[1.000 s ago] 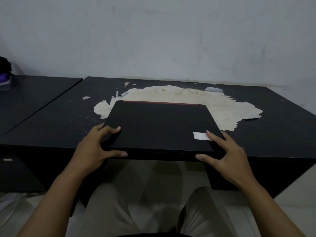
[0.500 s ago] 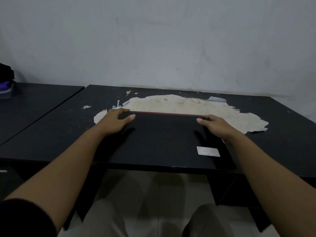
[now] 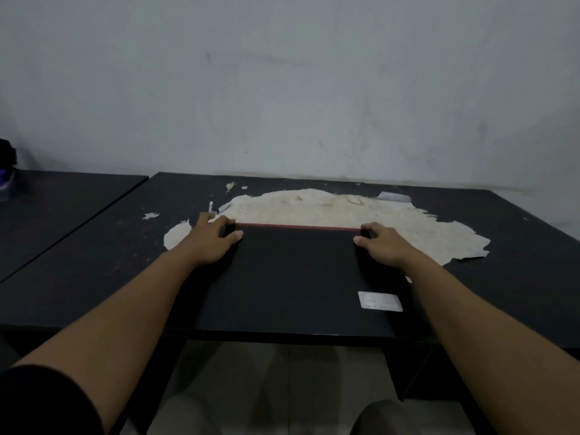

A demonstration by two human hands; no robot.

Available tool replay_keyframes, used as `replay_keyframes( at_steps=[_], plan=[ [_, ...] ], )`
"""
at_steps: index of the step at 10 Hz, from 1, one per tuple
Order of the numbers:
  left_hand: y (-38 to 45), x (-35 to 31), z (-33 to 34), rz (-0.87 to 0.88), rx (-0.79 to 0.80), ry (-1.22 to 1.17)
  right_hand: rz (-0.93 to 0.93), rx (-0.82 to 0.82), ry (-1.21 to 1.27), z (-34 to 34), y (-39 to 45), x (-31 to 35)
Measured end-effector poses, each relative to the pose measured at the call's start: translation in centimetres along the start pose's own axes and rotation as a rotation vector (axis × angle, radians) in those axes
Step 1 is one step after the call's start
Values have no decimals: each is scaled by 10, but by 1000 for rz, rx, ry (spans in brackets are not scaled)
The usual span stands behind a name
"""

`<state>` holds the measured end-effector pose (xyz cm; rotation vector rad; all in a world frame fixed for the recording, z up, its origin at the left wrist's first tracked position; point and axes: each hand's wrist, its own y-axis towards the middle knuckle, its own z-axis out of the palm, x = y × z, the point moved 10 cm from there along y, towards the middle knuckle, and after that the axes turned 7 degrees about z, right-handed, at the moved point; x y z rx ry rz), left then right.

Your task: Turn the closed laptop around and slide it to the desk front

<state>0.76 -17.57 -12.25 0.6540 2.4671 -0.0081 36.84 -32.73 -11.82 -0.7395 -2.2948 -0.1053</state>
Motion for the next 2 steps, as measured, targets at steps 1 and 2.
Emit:
replay_keyframes(
  at_steps=[1,2],
  plan=[
    [3,-19,-13,57,-62,82,-21,-39,-96,-8,-1,21],
    [10,-54,-32,148,-101,83,-140,-103,-17,-26,-15,65]
  ],
)
